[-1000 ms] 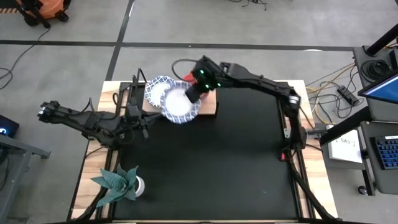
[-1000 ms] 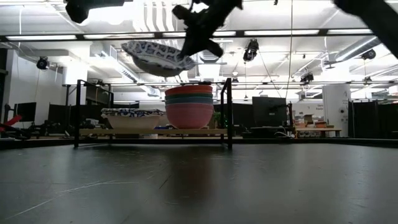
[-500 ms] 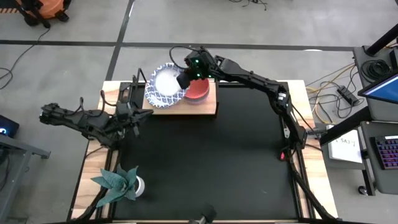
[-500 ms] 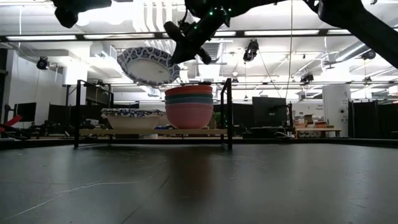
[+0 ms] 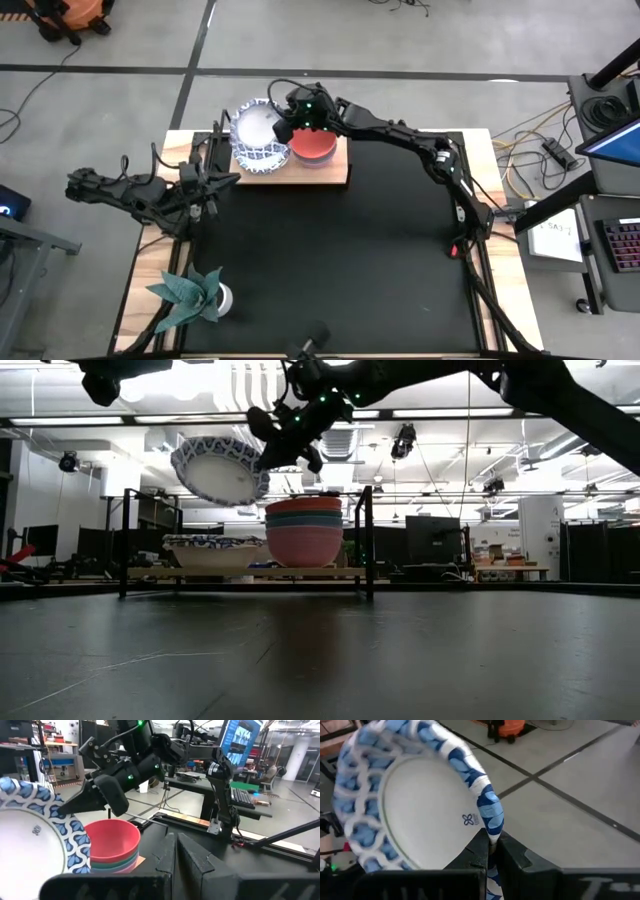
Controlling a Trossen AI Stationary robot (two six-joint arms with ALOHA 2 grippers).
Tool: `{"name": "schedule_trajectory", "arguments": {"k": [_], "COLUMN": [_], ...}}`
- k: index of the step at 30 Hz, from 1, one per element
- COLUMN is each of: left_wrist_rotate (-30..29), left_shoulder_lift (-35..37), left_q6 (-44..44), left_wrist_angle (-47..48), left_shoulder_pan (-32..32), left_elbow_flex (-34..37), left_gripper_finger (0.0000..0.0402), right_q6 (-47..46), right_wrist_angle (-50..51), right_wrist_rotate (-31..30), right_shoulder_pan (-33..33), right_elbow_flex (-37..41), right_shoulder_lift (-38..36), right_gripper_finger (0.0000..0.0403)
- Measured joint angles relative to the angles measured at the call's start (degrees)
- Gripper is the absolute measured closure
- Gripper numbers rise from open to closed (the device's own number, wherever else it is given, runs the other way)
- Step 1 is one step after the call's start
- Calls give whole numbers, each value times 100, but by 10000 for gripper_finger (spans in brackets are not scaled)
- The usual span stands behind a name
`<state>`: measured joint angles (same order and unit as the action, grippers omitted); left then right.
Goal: Place and stack bowls onto a shelf
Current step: Stack the white patterned bowl on top of the white patterned bowl
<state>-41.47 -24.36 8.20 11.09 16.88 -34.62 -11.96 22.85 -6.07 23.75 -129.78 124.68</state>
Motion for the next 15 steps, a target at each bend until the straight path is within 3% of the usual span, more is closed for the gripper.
{"name": "schedule_trajectory", "arguments": {"k": [11, 15], "left_wrist_rotate": [0, 0], "left_shoulder_lift": [16, 12], "left_q6": [-85, -87], "left_wrist_angle": [2, 2], "left_shoulder_pan": [0, 0], "left_elbow_flex": [5, 5], "left_gripper_finger": [402, 402], "right_q6": [57, 366], "right_wrist_angle": [-194, -252], "right_wrist_rotate": [54, 328], "right_shoulder_pan": [-24, -32], "right_elbow_flex": [-2, -2], "right_shoulder_lift": [276, 373], "right_gripper_finger": [390, 390]}}
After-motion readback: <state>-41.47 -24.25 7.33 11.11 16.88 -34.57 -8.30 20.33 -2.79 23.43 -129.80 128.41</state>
